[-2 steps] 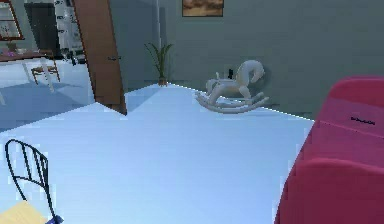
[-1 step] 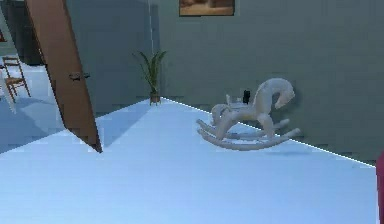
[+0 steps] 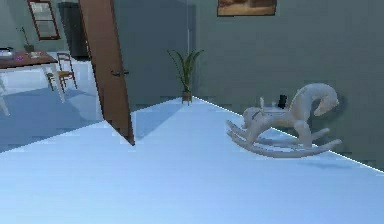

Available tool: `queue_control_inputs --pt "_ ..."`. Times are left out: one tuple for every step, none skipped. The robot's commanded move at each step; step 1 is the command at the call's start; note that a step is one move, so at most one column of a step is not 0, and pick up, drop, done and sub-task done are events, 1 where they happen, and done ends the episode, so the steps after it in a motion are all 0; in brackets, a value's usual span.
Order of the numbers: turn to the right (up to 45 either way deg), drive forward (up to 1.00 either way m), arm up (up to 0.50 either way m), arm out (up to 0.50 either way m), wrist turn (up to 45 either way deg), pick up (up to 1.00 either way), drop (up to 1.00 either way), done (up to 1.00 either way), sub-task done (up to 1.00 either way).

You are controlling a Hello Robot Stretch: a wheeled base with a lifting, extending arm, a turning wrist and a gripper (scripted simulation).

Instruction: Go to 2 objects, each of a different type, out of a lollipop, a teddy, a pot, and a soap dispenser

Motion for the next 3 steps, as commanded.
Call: queue_control_inputs --pt "0.0 0.2 0.0 0.0 0.0 0.0 0.0 0.0 0.0" --pt "-45.0 0.0 0.0 0.0 0.0 0.0 0.0 0.0 0.0" --pt "-9.0 0.0 0.0 0.0 0.0 0.0 0.0 0.0 0.0"
